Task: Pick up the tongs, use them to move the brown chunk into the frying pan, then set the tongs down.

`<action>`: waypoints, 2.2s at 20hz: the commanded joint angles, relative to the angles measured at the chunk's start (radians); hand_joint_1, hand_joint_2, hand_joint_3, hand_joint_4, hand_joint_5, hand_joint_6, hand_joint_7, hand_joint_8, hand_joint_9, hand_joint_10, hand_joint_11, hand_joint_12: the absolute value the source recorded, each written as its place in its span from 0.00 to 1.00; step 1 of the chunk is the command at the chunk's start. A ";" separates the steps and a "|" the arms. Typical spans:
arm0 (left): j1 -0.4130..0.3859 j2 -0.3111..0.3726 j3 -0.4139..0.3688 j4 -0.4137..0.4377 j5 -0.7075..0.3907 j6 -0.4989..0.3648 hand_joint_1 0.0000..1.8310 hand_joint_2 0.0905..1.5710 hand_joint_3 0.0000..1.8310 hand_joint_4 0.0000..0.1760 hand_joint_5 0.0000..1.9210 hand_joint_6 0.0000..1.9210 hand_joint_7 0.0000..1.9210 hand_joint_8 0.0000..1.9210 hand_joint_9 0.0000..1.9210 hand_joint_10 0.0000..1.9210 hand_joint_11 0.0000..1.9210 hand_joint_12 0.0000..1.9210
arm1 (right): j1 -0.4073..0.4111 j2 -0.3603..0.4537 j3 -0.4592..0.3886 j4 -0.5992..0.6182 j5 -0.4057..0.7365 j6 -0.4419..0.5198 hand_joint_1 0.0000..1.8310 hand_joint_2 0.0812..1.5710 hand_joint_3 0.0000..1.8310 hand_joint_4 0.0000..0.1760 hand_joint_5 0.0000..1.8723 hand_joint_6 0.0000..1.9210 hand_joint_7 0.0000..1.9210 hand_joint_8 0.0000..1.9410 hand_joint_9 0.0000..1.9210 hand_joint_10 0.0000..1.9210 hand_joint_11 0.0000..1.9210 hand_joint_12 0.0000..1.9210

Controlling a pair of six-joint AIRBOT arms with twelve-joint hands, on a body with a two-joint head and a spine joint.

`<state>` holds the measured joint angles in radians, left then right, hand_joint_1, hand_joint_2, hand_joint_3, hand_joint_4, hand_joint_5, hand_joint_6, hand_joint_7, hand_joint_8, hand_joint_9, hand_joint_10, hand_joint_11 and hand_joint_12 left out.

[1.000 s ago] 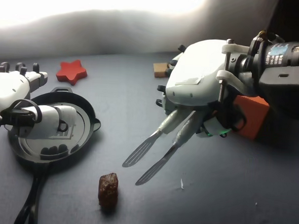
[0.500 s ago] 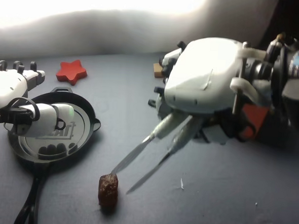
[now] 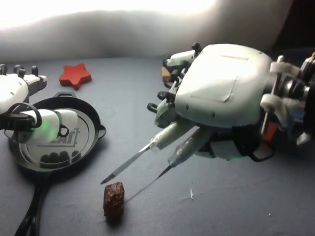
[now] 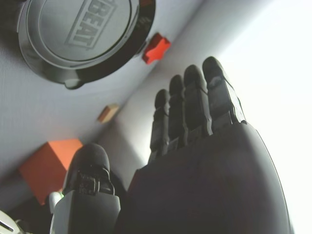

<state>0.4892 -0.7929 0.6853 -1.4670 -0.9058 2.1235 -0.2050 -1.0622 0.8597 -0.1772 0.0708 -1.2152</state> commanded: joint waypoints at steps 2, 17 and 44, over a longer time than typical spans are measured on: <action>-0.005 0.011 0.007 0.065 -0.058 0.001 0.00 0.79 0.00 0.16 0.08 0.00 0.09 0.00 0.07 0.00 0.00 0.12 | -0.001 0.004 -0.006 -0.001 0.133 -0.032 0.54 0.72 0.00 0.00 0.44 0.03 0.47 0.00 0.43 0.09 0.15 0.76; -0.019 0.011 0.005 0.060 -0.064 -0.010 0.00 0.80 0.00 0.13 0.08 0.00 0.08 0.00 0.07 0.00 0.00 0.13 | 0.023 0.066 -0.071 0.112 0.020 -0.112 0.54 0.70 0.00 0.00 0.42 0.00 0.43 0.00 0.34 0.21 0.10 0.78; 0.036 0.011 0.062 0.060 -0.064 -0.009 0.00 0.79 0.00 0.12 0.07 0.00 0.09 0.00 0.07 0.00 0.00 0.13 | 0.103 -0.101 -0.159 -1.099 -0.811 1.493 0.55 0.70 0.00 0.00 0.43 0.00 0.44 0.00 0.33 0.27 0.12 0.78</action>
<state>0.5285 -0.7929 0.7456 -1.4712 -0.9051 2.1159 -0.1116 -1.1664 0.7063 -1.2064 -0.7509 0.2749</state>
